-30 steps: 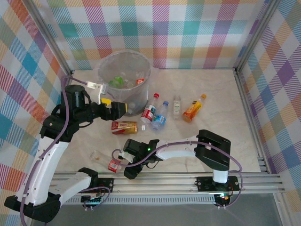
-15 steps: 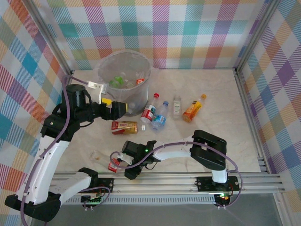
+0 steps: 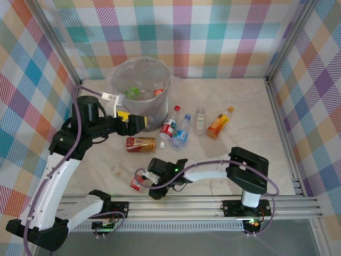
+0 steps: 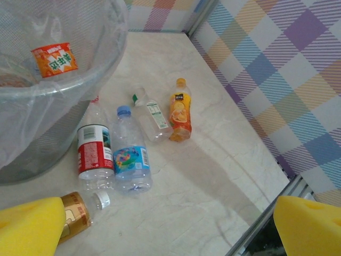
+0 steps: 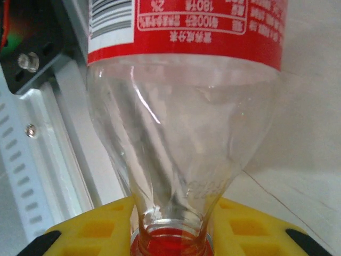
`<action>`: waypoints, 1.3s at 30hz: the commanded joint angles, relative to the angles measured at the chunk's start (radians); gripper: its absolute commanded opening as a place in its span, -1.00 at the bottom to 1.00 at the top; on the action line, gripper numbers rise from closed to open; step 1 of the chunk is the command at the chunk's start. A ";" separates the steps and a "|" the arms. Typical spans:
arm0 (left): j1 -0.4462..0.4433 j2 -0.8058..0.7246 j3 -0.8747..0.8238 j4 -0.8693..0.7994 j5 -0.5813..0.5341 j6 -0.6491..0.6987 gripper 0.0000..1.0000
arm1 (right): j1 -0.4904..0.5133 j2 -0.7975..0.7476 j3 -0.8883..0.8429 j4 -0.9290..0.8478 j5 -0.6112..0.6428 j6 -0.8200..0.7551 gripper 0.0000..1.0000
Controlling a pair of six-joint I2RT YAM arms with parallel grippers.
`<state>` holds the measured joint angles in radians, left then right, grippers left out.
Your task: Put the plastic bottles in the bin
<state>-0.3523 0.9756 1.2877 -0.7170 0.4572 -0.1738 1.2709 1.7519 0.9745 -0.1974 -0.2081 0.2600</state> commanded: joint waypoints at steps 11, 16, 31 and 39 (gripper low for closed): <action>-0.115 0.013 -0.066 0.174 0.008 -0.142 1.00 | -0.158 -0.471 -0.305 -0.016 0.137 0.089 -0.46; -0.161 0.049 -0.084 0.194 -0.035 -0.204 1.00 | -0.247 -0.656 -0.371 -0.103 0.195 0.132 -0.47; -0.310 0.246 -0.189 0.499 -0.036 -0.536 0.97 | -0.390 -1.018 -0.374 -0.245 0.282 0.170 -0.49; -0.353 0.356 -0.214 0.724 0.007 -0.615 0.97 | -0.396 -1.028 -0.352 -0.187 0.198 0.157 -0.48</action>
<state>-0.6861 1.3136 1.0889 -0.1356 0.4343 -0.7338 0.8780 0.7376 0.5987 -0.4259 0.0273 0.4149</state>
